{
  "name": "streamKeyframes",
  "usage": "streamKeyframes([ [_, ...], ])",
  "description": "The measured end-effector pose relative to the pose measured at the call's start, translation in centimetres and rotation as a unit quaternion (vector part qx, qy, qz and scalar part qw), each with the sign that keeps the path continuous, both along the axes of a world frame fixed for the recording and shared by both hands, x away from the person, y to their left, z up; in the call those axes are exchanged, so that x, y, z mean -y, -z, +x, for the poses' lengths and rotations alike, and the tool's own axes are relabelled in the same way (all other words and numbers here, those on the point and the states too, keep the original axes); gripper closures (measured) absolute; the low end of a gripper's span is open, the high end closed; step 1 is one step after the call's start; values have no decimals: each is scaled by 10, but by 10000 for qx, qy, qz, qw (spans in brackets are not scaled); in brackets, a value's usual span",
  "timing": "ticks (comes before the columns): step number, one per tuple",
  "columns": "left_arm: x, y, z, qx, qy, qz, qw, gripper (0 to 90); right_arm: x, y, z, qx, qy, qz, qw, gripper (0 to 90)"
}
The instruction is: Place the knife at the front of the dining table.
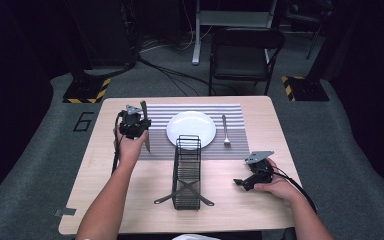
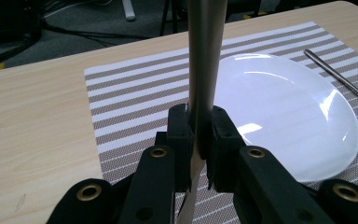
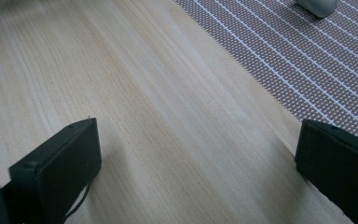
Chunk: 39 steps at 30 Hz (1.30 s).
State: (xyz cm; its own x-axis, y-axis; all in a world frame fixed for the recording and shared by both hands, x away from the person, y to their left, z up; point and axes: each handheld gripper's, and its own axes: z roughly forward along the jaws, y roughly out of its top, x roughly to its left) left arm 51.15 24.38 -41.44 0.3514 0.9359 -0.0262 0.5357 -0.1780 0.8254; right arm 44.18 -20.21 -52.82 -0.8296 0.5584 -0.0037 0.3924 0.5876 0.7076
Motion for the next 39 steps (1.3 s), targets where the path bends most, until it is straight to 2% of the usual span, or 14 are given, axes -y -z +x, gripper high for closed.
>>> streamKeyframes([
  [10,4,5,7,118,-43,-14,9999,818,0,0,0,4,-4,-2,10000,0],
  [18,0,14,17,207,-283,-351,9988,823,0,0,1,22,-35,-7,10000,0],
  [22,0,17,23,219,-355,-411,9983,824,0,0,1,11,-35,-2,10000,0],
  [25,2,18,28,149,-441,-415,9981,826,0,0,1,9,-48,-9,10000,0],
  [27,6,19,33,98,-414,-283,9987,826,0,0,1,7,-50,-7,10000,0],
  [32,13,25,43,0,-518,-159,9985,827,0,0,2,7,-52,-7,10000,0],
  [35,13,29,46,-71,-549,-187,9983,828,0,0,1,8,-51,-8,10000,0],
  [37,12,32,49,-124,-577,-298,9978,828,0,0,1,7,-52,-9,10000,0],
  [39,12,34,51,-175,-603,-266,9977,829,0,0,2,8,-54,-8,10000,0],
])
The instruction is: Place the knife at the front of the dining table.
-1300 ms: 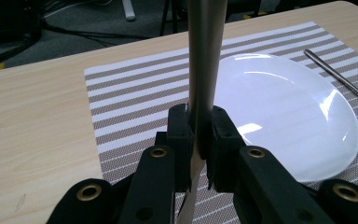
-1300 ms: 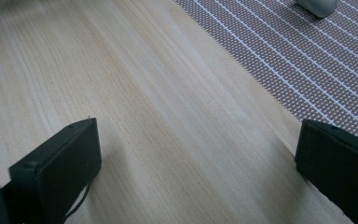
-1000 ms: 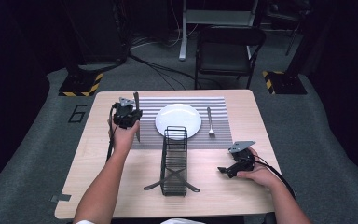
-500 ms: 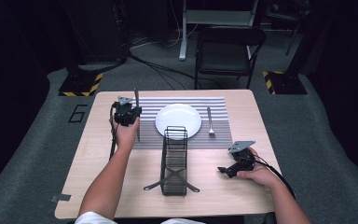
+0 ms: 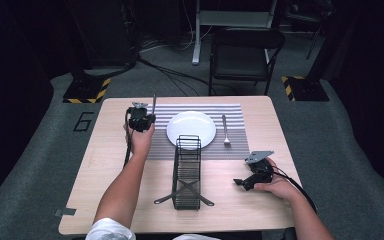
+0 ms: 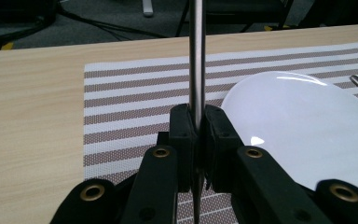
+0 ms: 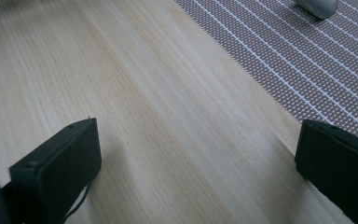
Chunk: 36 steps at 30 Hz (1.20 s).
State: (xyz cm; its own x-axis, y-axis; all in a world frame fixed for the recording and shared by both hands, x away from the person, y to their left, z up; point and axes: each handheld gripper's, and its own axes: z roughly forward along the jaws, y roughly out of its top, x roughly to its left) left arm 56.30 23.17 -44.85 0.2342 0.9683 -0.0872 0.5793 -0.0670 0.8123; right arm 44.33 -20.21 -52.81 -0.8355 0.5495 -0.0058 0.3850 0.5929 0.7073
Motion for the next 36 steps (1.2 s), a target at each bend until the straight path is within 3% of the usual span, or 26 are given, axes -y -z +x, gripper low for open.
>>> streamKeyframes([
  [15,-3,15,19,-138,-415,-287,9986,829,0,0,-1,-27,41,22,10000,0],
  [20,-7,23,25,-235,-515,-283,9980,829,0,0,0,-23,37,22,10000,0],
  [22,-8,28,29,-416,-510,-282,9974,829,0,0,0,-21,37,23,10000,0],
  [25,-8,30,33,-484,-498,-217,9973,829,0,0,0,-12,27,18,10000,0],
  [30,-3,33,39,-466,-480,-123,9977,829,0,0,0,-22,38,22,10000,0],
  [36,-2,40,44,-480,-513,-216,9973,828,0,0,0,-10,24,18,10000,0],
])
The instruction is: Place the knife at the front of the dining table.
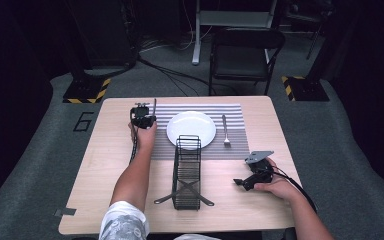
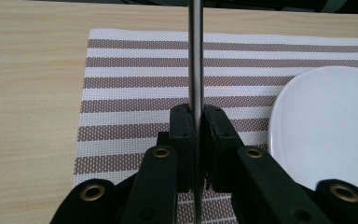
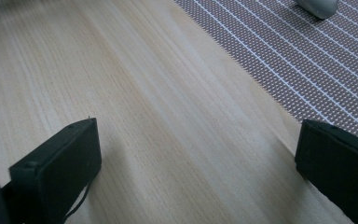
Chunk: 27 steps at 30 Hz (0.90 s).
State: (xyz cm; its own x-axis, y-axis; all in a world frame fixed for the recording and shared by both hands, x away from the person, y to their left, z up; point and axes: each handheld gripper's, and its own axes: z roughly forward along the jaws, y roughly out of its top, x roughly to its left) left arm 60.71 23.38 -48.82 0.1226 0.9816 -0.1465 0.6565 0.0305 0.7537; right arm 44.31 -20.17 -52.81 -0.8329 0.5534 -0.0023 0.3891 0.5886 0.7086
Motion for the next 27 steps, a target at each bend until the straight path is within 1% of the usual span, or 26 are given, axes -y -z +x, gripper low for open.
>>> streamKeyframes([
  [2,-1,3,1,-20,-27,-10,10000,828,0,0,0,-6,4,1,10000,0],
  [3,-1,5,2,-63,-42,-36,10000,828,0,0,0,-1,1,1,10000,0],
  [7,-1,12,4,-174,-7,-17,9998,828,0,0,0,-9,9,3,10000,0],
  [10,1,13,4,-181,-26,-28,9998,828,0,0,0,-4,4,2,10000,0],
  [13,2,15,5,-184,-49,23,9998,827,0,0,0,-13,14,5,10000,0],
  [14,2,15,5,-198,-79,3,9998,827,0,0,0,-1,2,1,10000,0],
  [18,0,19,7,-272,-109,-5,9996,827,0,0,0,-4,2,0,10000,0],
  [21,-1,22,7,-349,-134,52,9993,826,0,0,0,-3,4,0,10000,0],
  [23,-2,25,8,-413,-150,31,9990,826,0,0,0,-2,3,1,10000,0],
  [27,-3,26,9,-399,-151,-20,9991,825,0,0,0,-9,9,2,10000,0],
])
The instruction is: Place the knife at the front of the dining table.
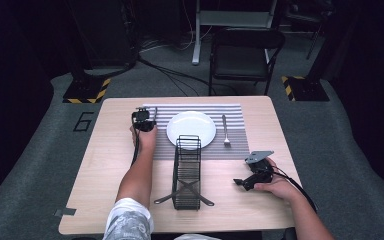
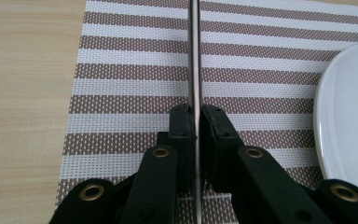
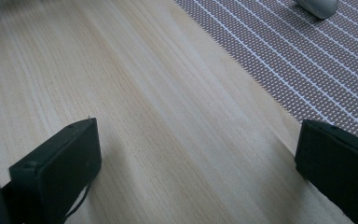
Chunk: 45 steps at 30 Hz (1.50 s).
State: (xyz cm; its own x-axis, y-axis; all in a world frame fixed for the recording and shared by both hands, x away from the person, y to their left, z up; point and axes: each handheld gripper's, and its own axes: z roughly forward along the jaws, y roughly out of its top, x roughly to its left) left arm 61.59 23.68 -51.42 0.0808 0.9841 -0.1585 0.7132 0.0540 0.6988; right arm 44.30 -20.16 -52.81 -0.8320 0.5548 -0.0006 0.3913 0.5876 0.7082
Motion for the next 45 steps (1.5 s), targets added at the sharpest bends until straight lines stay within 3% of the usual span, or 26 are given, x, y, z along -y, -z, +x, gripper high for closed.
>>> streamKeyframes([
  [15,-14,-7,-4,-37,40,-123,9999,629,0,0,0,8,-23,4,10000,0],
  [24,-16,-29,-14,244,192,-110,9995,547,0,0,0,8,-22,-3,10000,0],
  [28,-19,-44,-23,438,359,-176,9982,547,0,0,0,8,-22,-4,10000,0],
  [36,-27,-66,-43,598,586,-264,9961,519,0,0,0,7,-19,-4,10000,0],
  [45,-25,-95,-73,864,1035,-214,9906,499,0,0,0,-1,-2,0,10000,0],
])
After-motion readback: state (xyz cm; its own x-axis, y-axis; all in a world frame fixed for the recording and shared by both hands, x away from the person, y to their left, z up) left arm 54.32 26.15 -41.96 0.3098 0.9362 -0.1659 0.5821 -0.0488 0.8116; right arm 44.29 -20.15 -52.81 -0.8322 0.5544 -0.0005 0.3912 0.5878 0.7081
